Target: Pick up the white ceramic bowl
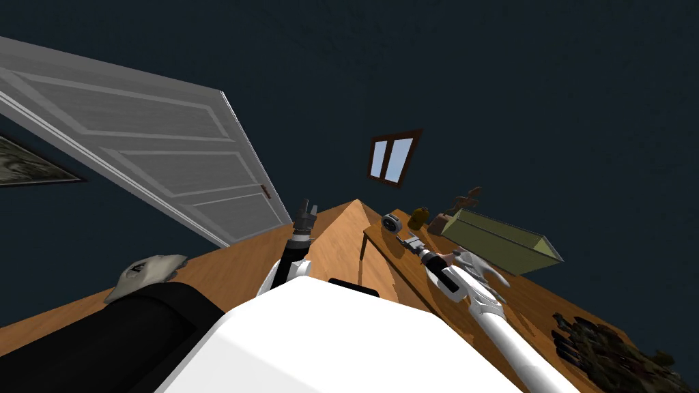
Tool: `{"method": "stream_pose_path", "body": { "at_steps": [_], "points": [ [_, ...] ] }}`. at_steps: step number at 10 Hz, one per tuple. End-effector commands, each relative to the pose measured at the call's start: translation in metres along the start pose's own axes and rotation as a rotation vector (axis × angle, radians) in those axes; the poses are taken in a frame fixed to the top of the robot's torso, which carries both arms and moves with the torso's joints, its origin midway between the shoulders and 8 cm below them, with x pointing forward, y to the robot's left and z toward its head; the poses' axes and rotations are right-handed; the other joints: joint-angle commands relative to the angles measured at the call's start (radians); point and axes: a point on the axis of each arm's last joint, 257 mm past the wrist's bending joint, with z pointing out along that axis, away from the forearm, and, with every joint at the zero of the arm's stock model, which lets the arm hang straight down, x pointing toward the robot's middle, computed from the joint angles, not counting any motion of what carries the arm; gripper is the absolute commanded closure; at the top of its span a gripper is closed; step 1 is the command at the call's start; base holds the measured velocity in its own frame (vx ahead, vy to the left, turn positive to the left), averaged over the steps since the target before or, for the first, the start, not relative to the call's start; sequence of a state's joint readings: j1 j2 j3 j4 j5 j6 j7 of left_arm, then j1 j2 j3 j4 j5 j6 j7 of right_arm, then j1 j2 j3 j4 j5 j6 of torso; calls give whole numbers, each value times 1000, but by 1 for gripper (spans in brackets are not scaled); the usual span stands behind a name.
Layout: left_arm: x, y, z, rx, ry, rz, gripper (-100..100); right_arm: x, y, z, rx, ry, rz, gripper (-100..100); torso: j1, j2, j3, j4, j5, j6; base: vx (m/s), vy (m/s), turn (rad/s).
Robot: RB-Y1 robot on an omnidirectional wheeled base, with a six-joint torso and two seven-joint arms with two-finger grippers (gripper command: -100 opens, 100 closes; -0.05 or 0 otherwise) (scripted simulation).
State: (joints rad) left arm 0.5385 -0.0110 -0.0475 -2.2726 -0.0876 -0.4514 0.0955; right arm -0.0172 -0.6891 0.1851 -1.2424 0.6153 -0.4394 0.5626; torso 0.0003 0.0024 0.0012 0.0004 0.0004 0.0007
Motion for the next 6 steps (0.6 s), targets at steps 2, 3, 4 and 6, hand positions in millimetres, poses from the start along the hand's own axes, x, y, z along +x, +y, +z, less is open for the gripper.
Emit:
{"method": "stream_pose_path", "body": {
  "at_steps": [2,3,4,6],
  "points": [
    [0,0,0,0,0,0,0,43,-16,-17,10,113,-67,-100,0,1,0,0,0,0,-31,6,136],
    [0,0,0,0,0,0,0,61,-22,-26,3,166,-113,-100,0,1,1,0,0,1,-38,9,134],
    [0,0,0,0,0,0,0,68,-25,-29,10,181,-110,-100,0,1,1,0,0,0,-30,4,80],
    [0,0,0,0,0,0,0,98,-37,-46,13,260,-148,-100,0,1,1,0,0,0,-34,1,120]
  ]
}}
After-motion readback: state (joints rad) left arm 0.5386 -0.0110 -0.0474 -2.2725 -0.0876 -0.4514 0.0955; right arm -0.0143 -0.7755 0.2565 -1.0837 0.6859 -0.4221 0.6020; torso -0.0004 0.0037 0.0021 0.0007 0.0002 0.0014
